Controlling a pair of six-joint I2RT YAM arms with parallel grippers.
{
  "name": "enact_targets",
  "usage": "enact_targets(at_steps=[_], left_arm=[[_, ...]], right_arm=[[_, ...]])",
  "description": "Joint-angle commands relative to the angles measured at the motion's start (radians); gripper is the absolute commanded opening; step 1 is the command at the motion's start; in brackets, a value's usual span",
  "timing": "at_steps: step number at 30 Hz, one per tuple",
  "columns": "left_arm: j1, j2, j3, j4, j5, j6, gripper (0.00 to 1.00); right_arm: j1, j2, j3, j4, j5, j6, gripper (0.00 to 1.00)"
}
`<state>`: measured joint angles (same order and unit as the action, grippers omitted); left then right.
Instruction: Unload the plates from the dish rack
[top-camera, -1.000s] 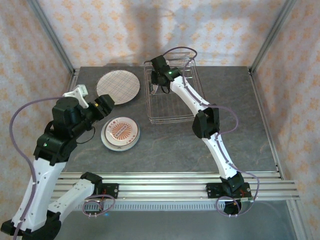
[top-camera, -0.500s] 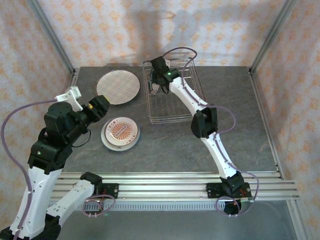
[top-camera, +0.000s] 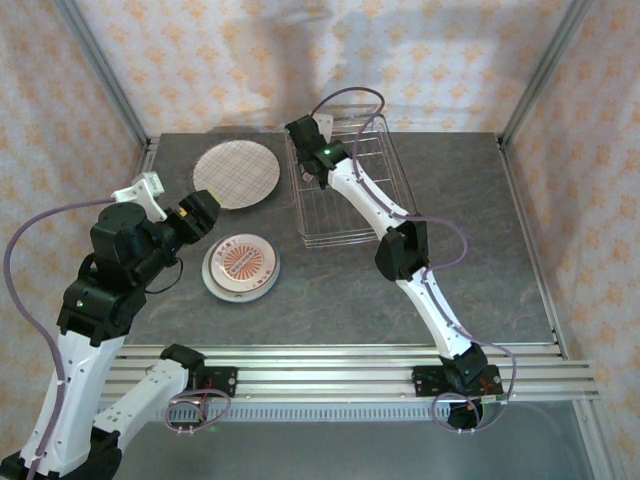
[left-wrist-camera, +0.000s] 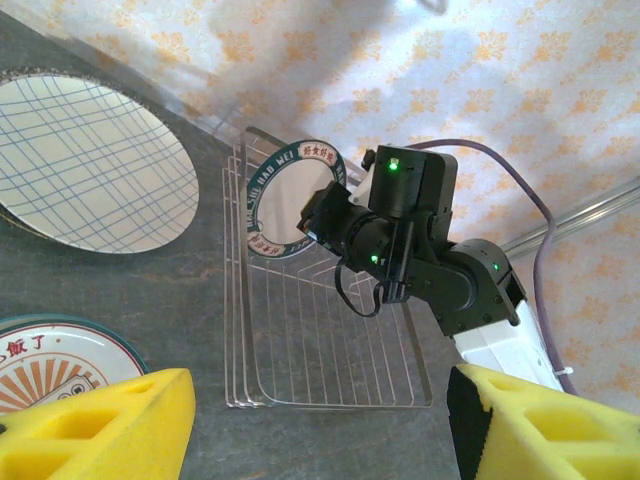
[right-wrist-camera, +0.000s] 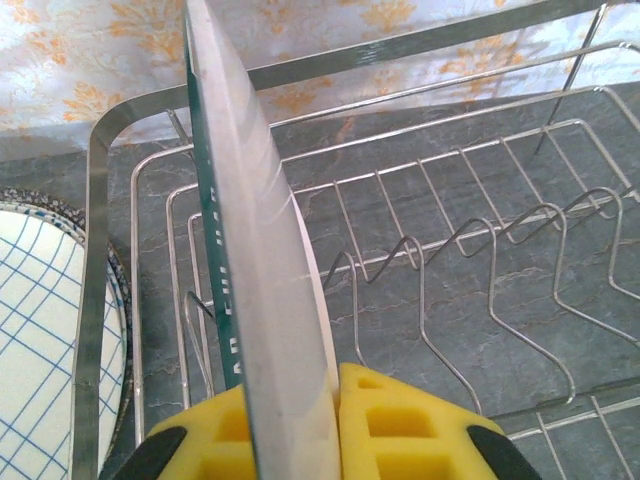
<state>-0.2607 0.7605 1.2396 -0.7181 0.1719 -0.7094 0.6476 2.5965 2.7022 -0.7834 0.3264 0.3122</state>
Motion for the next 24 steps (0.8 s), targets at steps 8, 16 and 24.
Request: enact_targets(at_steps=[8, 16, 24], left_arm=[[-0.006, -0.016, 0.011, 0.060, 0.031, -0.067, 0.72], [-0.006, 0.043, 0.029, 0.138, 0.120, -0.153, 0.75], [-0.041, 0.175, 0.016, 0.269, 0.216, -0.230, 0.75]], right_arm=[[0.030, -0.195, 0.044, -0.053, 0.190, -0.027, 0.00], [0.027, -0.354, -0.004, -0.134, 0.198, -0.049, 0.00], [-0.013, -0.609, -0.206, -0.159, 0.113, -0.075, 0.00]])
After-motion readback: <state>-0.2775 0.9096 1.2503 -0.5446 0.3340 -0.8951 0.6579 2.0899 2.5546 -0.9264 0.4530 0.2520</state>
